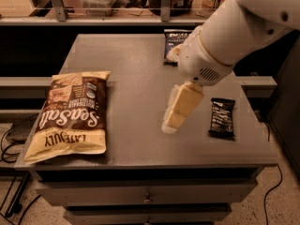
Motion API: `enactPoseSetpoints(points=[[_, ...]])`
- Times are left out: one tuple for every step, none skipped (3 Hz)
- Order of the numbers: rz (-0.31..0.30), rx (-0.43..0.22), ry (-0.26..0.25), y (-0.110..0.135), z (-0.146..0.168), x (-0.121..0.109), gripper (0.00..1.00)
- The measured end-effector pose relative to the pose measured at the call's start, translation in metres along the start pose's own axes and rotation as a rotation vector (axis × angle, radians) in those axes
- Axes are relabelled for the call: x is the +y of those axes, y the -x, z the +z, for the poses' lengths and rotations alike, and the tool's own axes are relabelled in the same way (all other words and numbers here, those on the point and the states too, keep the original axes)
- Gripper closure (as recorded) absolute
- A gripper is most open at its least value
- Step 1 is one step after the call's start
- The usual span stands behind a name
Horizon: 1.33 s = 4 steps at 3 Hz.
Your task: Pick brown chip bag
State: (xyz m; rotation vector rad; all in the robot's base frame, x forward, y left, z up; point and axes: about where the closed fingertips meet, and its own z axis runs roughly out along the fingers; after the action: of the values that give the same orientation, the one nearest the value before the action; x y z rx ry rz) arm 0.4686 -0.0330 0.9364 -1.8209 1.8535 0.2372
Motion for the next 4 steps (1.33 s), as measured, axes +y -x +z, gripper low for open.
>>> enactPoseSetpoints(points=[[-0.005, -0.022, 0.014, 0.028, 0.035, 0.007, 0.00], [-0.002, -0.050, 0.026, 0.055, 0.063, 0.012, 0.00], [0.010, -0.077, 0.047, 0.076, 0.088, 0.018, 0.00], [0.015, -0.086, 0.100, 0.102, 0.114, 0.031, 0.00]])
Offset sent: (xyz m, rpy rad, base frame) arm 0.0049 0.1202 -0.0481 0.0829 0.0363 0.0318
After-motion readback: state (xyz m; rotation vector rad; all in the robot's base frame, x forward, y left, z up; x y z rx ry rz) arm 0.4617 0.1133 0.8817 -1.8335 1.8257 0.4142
